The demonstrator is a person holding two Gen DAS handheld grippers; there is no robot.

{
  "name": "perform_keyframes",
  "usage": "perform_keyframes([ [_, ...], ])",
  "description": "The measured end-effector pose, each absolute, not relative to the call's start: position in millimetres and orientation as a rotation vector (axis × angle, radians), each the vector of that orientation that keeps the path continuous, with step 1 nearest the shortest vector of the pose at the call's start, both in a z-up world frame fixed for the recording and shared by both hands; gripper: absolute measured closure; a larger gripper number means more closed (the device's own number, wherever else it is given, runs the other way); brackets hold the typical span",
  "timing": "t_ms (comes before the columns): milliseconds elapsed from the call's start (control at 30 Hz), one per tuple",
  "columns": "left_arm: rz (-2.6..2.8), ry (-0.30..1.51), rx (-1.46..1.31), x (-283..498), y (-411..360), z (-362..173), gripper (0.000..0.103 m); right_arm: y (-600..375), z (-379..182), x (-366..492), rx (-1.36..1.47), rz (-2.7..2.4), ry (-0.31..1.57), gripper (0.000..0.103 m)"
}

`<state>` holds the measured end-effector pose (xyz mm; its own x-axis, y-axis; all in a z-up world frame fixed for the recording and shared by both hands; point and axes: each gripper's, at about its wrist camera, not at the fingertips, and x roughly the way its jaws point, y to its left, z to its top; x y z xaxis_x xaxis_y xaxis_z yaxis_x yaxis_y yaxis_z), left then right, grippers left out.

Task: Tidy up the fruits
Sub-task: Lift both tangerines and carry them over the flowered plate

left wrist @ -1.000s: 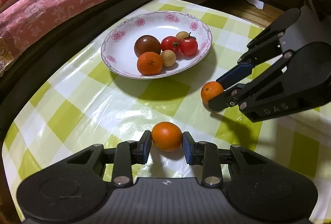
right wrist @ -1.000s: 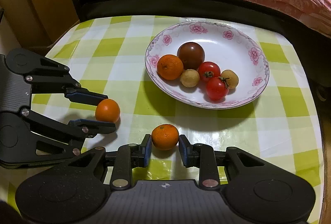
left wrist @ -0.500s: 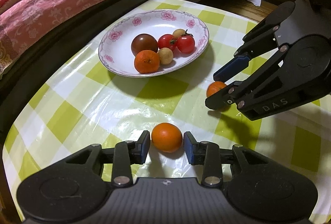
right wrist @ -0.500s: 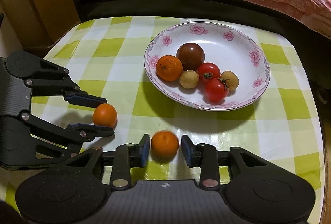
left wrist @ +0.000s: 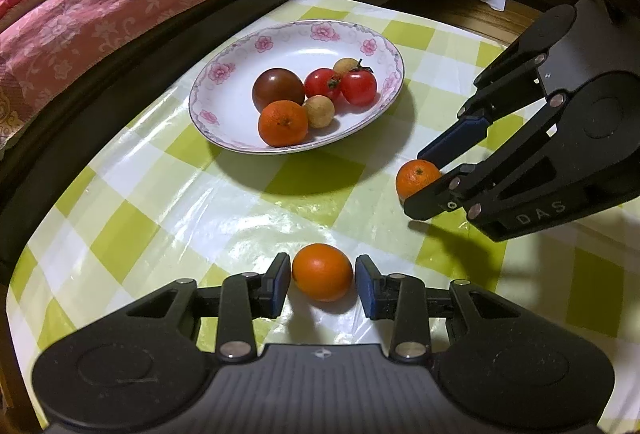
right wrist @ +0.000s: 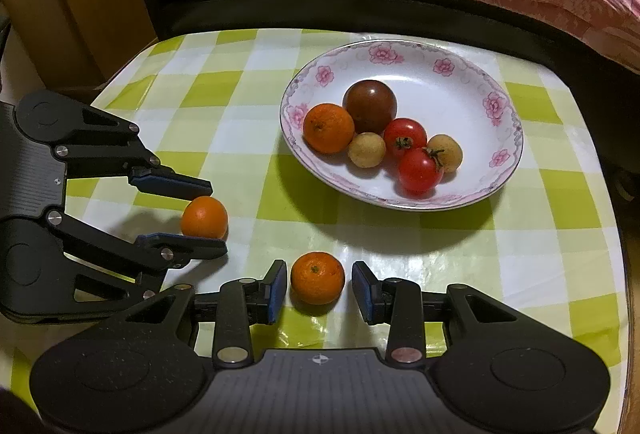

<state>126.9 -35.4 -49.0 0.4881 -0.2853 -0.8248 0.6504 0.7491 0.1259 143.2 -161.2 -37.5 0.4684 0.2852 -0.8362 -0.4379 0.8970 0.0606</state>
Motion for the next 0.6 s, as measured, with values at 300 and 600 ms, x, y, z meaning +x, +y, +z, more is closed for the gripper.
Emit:
perform_keyframes([
  [300, -0.584, 0.907, 0.437, 127, -32, -49, 0.063, -158, -38, 139, -0.183, 0.440, 1.006, 0.078],
  [600, -0.567, 0.861, 0.394, 135, -31, -31, 0.063, -162, -26, 141, -0.136, 0.443, 0.980, 0.078],
])
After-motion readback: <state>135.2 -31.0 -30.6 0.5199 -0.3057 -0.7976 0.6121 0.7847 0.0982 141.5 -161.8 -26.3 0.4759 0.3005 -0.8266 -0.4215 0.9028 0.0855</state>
